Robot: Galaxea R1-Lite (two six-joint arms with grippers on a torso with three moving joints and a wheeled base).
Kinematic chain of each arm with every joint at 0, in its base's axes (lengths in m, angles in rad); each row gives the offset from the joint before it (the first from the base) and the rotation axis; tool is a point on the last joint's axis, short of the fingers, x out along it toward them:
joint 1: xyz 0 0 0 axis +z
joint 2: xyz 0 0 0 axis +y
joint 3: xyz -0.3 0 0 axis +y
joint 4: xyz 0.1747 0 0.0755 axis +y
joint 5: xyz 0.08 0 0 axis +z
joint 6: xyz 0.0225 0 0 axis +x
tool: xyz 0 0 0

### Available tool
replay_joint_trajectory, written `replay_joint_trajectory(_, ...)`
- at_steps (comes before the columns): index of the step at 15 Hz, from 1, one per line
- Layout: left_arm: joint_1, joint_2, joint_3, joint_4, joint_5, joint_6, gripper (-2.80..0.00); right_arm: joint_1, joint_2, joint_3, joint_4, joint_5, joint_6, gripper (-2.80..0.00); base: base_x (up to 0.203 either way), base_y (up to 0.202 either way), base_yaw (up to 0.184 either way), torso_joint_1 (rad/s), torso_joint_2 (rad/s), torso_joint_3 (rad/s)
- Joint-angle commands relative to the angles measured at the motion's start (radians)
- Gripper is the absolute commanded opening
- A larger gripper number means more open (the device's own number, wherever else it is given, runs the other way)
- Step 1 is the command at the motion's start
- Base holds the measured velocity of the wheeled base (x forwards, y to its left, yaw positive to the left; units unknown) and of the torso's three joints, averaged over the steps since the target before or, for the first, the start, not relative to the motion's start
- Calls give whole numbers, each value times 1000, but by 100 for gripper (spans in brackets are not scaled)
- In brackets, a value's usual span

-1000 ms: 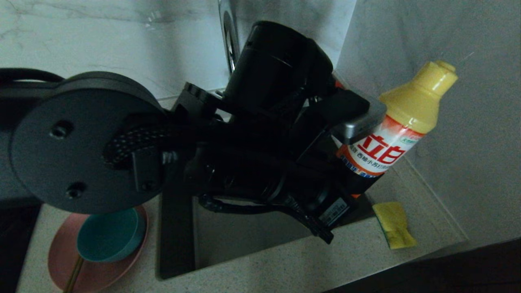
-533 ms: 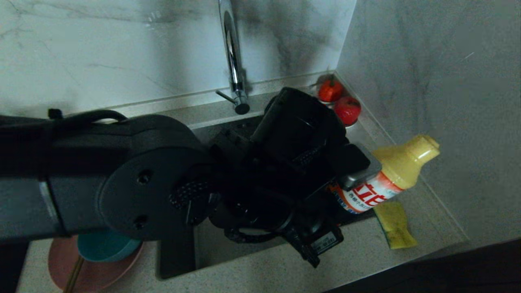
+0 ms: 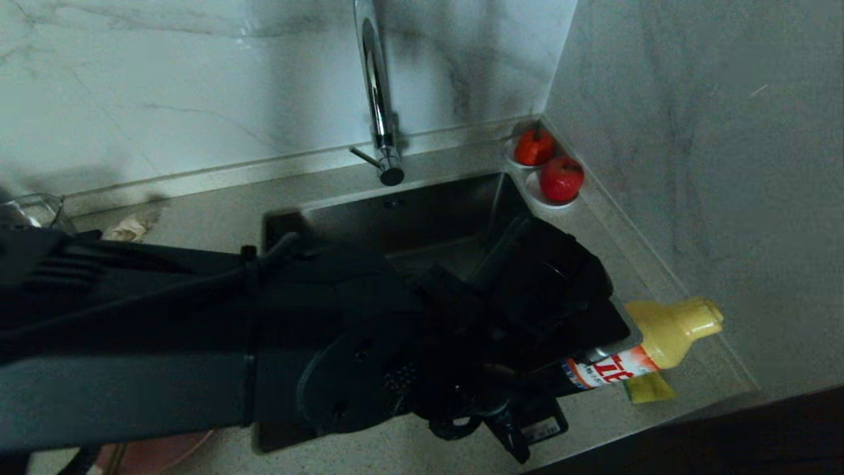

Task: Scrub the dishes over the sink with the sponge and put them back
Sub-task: Squeeze it onto the sponge

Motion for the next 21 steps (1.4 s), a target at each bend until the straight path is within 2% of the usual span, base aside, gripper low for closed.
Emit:
replay_joint_trajectory(1,-7,48,-10,1,37,18,-280,0,-1,0,1,0,0,-280,0,0,0,0,0,0)
replay_joint_trajectory(7,-29,116,-86,7,104,86,-280,0,-1,0,1,0,0,-280,0,0,0,0,0,0)
replay_joint_trajectory(10,-38,151,-92,5,180,122,-280,0,-1,0,1,0,0,-280,0,0,0,0,0,0)
replay_joint_trajectory(14,-55,182,-152,12,197,147,-280,0,-1,0,1,0,0,-280,0,0,0,0,0,0)
replay_joint_trajectory(18,-75,224,-172,13,274,197,-280,0,-1,0,1,0,0,-280,0,0,0,0,0,0)
replay_joint_trajectory(21,-75,240,-181,13,282,234,-280,0,-1,0,1,0,0,-280,0,0,0,0,0,0)
